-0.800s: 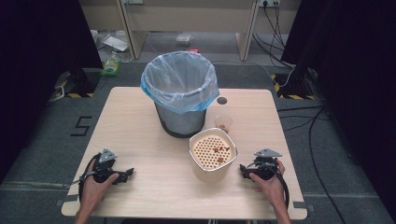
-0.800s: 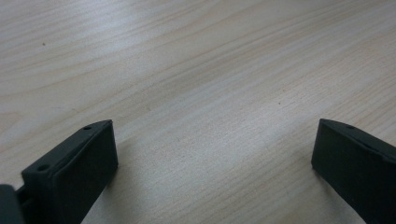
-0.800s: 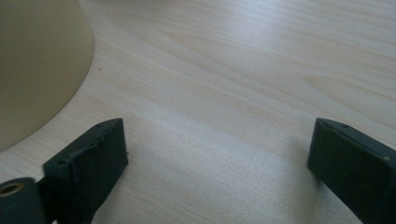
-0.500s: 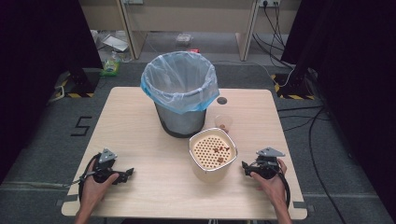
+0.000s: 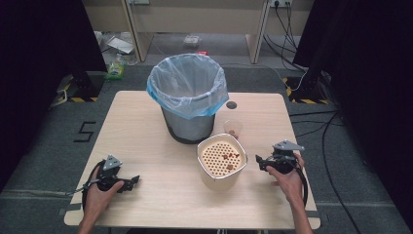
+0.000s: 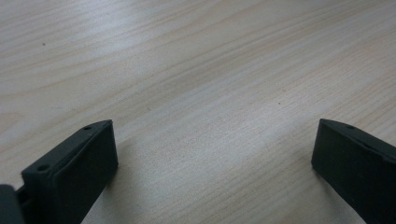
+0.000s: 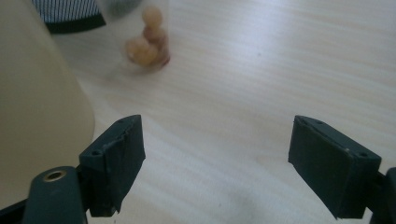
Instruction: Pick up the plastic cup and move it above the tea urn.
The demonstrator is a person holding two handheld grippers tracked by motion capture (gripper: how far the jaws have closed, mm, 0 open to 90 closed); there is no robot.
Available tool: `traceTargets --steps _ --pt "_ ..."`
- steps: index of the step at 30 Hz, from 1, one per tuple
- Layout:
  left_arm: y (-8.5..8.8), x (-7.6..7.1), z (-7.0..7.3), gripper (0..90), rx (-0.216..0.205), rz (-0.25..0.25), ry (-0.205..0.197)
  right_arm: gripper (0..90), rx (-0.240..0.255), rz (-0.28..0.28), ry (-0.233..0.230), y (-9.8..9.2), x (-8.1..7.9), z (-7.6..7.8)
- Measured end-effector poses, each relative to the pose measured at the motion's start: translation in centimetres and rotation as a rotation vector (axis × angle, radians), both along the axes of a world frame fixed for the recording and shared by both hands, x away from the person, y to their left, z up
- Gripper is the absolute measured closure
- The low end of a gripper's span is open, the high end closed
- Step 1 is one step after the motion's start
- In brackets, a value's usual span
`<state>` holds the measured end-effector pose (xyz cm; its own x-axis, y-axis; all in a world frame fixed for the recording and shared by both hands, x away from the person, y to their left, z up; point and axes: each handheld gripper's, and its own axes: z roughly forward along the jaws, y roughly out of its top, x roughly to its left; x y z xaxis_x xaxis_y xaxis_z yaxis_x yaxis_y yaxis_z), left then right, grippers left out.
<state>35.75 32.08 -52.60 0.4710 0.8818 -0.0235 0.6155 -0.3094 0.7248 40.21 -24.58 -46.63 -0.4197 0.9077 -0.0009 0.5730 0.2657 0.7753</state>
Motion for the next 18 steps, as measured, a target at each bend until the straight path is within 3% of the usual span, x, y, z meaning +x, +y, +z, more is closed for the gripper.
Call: traceTargets --steps 10,18 --pt "0.0 0.0 0.0 0.0 0.0 0.0 0.001 20.9 0.015 0.01 0.006 1.3 4.0 3.2" --pt "0.0 0.0 0.0 0.0 0.0 0.0 0.001 22.6 0.014 0.025 0.008 2.8 5.7 4.8"
